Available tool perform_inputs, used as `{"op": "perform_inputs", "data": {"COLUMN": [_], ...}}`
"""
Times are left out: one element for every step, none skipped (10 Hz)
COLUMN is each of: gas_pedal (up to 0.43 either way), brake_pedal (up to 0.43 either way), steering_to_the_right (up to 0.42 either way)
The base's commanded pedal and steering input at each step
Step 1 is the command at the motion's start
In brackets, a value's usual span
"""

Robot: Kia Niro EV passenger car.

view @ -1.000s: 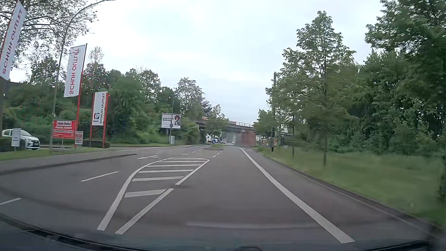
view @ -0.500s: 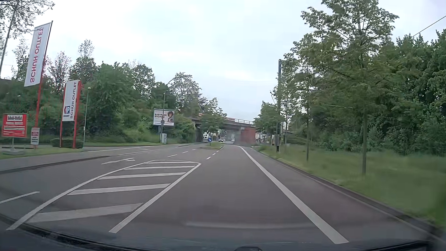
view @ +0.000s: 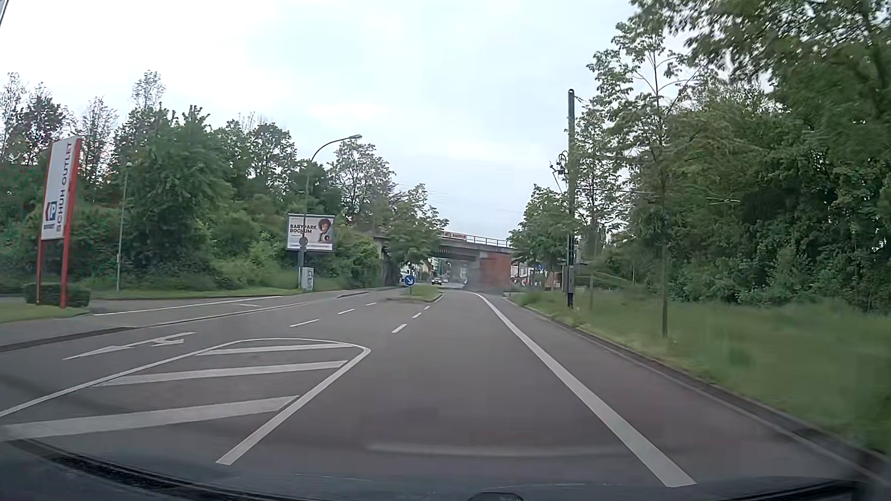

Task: Follow the waypoints while adhering to traffic rules and regulations

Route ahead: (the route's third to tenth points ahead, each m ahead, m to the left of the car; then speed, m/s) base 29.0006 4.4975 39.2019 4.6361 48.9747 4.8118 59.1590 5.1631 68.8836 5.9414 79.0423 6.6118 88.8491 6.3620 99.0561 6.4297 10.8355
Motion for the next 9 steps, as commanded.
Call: {"op": "perform_inputs", "data": {"gas_pedal": [0.118, 0.118, 0.118, 0.118, 0.118, 0.118, 0.110, 0.110, 0.110], "brake_pedal": [0.000, 0.000, 0.000, 0.000, 0.000, 0.000, 0.000, 0.000, 0.000], "steering_to_the_right": [0.004, 0.004, 0.004, 0.004, 0.004, 0.004, 0.004, 0.003, 0.002]}}
